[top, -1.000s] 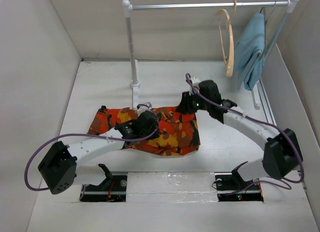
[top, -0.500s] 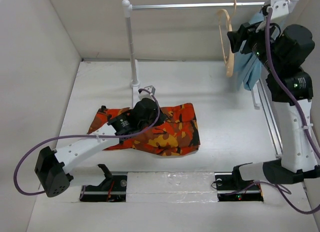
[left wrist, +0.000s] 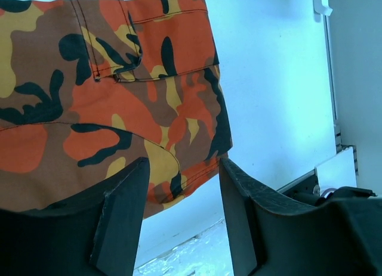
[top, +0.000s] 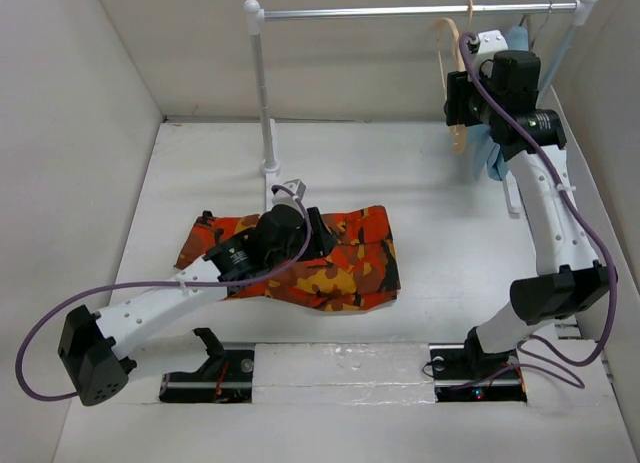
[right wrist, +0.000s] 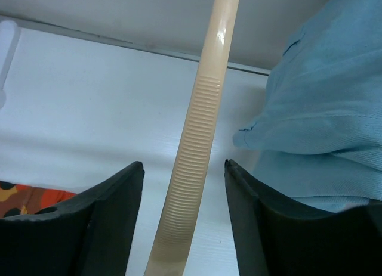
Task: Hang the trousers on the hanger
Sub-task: Pick up the hanger from the clothesline.
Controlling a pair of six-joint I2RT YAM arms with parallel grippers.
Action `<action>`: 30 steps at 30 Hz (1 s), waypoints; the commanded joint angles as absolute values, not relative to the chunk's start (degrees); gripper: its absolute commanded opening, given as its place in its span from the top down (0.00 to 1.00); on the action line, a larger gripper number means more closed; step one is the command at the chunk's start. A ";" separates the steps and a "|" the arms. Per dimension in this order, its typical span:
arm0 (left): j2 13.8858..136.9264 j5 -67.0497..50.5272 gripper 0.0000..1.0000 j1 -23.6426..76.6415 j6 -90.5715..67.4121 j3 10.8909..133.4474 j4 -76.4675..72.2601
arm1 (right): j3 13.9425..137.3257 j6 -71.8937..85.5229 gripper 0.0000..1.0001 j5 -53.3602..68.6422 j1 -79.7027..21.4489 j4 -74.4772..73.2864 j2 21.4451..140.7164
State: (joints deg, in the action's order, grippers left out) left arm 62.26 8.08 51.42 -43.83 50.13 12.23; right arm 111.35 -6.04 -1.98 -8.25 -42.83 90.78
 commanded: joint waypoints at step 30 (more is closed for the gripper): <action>72.59 -4.30 0.42 48.78 -36.83 85.93 14.68 | 85.71 -4.13 1.00 -7.83 -13.44 -32.34 68.13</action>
